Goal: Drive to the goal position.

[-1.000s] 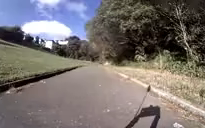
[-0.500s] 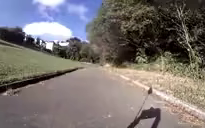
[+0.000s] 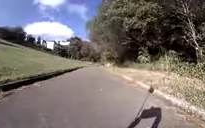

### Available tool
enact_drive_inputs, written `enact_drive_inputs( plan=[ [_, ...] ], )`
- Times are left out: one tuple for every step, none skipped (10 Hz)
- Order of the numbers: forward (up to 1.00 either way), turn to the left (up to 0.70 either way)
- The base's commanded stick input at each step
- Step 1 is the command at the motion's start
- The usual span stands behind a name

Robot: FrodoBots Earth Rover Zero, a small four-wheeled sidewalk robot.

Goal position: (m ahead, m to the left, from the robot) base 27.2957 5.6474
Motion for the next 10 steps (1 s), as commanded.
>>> enact_drive_inputs(
  plan=[
    [0.7,0.0],
    [0.7,0.0],
    [0.7,0.0],
    [0.7,0.28],
    [0.7,0.32],
    [0.7,0.1],
    [0.7,0.05],
    [0.7,0.0],
    [0.7,0.0],
    [0.7,0.0]
  ],
)
